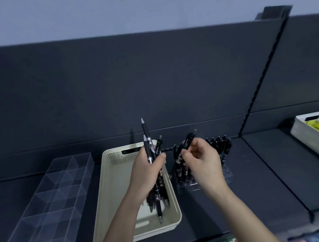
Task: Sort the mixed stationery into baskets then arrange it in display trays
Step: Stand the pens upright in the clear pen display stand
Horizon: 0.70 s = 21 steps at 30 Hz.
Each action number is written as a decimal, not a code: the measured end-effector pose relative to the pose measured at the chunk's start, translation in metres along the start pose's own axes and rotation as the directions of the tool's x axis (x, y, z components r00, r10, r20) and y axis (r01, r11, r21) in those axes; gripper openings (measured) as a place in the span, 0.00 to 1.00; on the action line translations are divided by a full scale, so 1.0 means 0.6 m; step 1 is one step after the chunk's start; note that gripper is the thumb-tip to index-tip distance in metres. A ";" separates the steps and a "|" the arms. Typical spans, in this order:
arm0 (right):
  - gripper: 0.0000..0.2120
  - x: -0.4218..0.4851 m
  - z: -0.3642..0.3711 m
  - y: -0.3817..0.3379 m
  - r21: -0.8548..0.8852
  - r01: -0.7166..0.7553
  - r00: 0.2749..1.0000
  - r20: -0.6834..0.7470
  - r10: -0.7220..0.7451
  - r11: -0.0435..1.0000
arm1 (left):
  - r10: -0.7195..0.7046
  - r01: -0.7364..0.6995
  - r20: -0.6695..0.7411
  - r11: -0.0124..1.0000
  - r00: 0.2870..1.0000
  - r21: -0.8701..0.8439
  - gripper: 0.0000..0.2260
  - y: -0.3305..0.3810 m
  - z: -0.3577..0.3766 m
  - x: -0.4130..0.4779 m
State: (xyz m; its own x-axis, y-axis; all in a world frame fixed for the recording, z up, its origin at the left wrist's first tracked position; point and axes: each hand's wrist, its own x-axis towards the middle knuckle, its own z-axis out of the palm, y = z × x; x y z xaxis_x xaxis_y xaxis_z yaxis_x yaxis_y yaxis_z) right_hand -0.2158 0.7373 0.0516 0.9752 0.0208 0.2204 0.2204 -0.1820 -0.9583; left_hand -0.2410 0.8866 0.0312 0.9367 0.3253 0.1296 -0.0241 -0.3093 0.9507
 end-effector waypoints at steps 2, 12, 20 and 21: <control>0.07 0.001 -0.019 0.002 0.027 -0.006 1.000 -0.021 0.007 1.000 | 0.028 -0.028 -0.019 0.999 0.999 -0.025 0.03 0.010 0.014 -0.001; 0.09 0.040 -0.147 0.035 -0.197 0.067 0.990 -0.111 -0.091 0.978 | 0.193 -0.193 -0.025 0.981 0.981 0.022 0.02 0.065 0.091 -0.017; 0.19 0.059 -0.191 0.085 -0.385 0.147 0.987 -0.007 -0.163 0.911 | 0.252 -0.253 0.025 0.953 0.967 0.165 0.02 0.083 0.137 -0.030; 0.19 0.060 -0.191 0.090 -0.398 0.162 0.985 0.013 -0.171 0.903 | 0.258 -0.263 0.051 0.948 0.965 0.180 0.03 0.087 0.141 -0.029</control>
State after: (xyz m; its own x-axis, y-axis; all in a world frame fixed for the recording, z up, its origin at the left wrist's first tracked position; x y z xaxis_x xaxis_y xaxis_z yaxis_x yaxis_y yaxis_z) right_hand -0.1710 0.6156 0.0288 0.9233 0.0640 0.3787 0.3489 -0.5522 -0.7572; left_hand -0.2287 0.7893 0.0545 0.9153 0.1881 0.3561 -0.2066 -0.5396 0.8162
